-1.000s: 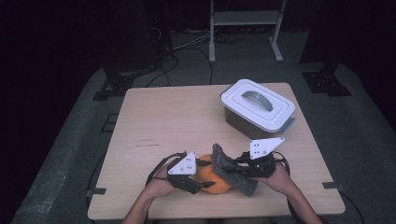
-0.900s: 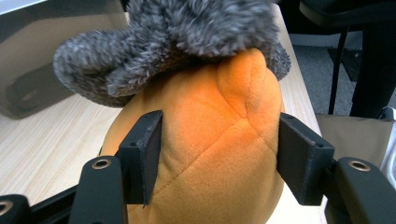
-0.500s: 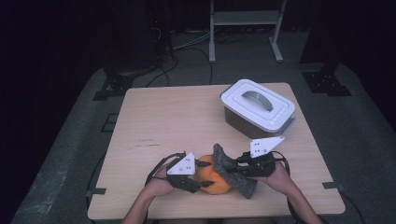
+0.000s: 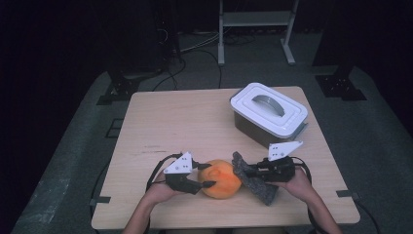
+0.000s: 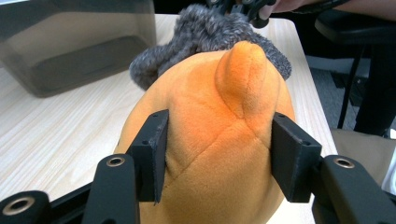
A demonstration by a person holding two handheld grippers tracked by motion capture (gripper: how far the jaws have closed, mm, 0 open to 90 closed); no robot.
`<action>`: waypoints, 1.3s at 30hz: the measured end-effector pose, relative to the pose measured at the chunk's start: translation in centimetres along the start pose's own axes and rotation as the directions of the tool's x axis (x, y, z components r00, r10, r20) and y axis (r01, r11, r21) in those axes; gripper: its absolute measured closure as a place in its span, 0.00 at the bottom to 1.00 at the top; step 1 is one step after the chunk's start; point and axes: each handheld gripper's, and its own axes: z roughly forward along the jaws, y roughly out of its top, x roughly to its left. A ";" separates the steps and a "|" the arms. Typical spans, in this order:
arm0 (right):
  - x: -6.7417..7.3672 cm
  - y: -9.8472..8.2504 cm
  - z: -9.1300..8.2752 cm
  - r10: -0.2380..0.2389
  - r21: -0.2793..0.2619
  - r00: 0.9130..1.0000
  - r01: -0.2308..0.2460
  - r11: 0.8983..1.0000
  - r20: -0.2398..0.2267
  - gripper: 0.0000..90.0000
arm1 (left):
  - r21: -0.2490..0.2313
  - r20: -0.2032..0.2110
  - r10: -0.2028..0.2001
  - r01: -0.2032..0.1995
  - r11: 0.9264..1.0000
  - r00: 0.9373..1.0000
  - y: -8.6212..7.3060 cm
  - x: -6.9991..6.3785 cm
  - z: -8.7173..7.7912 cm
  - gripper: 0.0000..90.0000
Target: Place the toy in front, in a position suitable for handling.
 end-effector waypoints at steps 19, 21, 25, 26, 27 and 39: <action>1.5 2.1 0.2 -0.062 -0.093 0.998 0.064 0.994 0.025 0.87 | -0.053 -0.013 -0.179 0.178 0.983 0.984 -0.2 1.2 -0.2 0.54; 1.6 2.0 0.9 -0.074 -0.058 0.997 0.076 0.995 0.032 0.87 | -0.058 -0.016 -0.182 0.180 0.982 0.983 0.0 1.3 -0.2 0.55; 0.7 0.9 1.2 -0.049 -0.006 0.997 0.049 0.999 0.057 0.87 | -0.082 -0.033 -0.216 0.213 0.974 0.976 -0.1 1.5 -0.7 0.56; 0.6 0.8 1.2 -0.045 0.002 0.997 0.045 0.999 0.064 0.87 | -0.085 -0.035 -0.218 0.215 0.973 0.975 -0.1 1.6 -0.9 0.56; 0.6 0.8 1.1 -0.044 0.005 0.997 0.044 0.999 0.070 0.87 | -0.091 -0.037 -0.219 0.215 0.972 0.975 -0.1 1.6 -0.9 0.56; 0.9 1.0 1.7 -0.046 0.024 0.995 0.044 0.999 0.090 0.87 | -0.097 -0.063 -0.237 0.230 0.968 0.970 0.1 1.7 -1.4 0.56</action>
